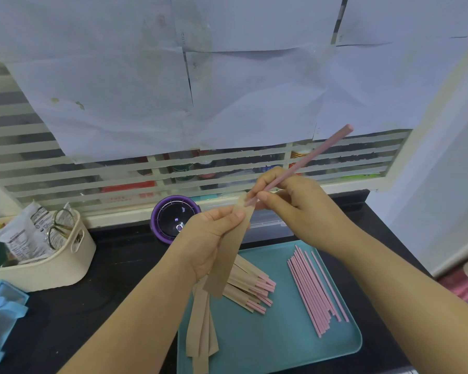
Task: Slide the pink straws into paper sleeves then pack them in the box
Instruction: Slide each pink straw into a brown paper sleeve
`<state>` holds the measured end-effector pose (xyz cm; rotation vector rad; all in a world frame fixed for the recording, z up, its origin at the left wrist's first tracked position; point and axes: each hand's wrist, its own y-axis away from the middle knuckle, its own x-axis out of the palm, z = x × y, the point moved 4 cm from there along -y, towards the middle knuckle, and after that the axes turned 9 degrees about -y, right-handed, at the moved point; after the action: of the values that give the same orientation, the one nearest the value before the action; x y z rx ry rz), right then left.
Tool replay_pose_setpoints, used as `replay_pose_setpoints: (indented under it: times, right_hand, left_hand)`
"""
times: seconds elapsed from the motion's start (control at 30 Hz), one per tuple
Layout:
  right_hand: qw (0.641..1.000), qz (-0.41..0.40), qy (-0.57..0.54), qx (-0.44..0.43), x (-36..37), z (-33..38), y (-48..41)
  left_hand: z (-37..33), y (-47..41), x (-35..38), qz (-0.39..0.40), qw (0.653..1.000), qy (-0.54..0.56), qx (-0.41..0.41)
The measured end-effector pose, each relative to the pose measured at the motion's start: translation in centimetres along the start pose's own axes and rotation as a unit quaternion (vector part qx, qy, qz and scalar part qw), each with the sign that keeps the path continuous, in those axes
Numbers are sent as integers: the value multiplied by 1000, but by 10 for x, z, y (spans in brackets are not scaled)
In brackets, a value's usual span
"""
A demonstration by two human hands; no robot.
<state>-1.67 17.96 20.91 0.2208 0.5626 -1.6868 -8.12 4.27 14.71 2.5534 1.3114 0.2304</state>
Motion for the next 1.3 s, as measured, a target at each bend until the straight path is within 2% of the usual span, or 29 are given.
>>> replay_pose_setpoints:
  times: [0.23,0.47,0.67,0.93,1.1,1.3]
  right_hand:
    - [1000,-20,-7,4,0,-7,-1]
    - [999,-7,-35,16,0,-6,-3]
    - [985,2,-155,74,-6,-15,-7]
    - [969,54,-183,160,-13,-26,-12]
    - [964,69,-185,178,-13,-31,-12]
    - [963,126,-148,185,-13,-28,-12]
  left_hand:
    - [1,0,-1,-20,999,-50,7]
    - [0,4,4,-8,999,-35,10]
    - [0,4,2,-10,996,-85,20]
    - [-1,5,5,8,991,-135,22]
    - [3,6,6,24,992,-124,9]
    - [7,5,13,62,997,-44,-7]
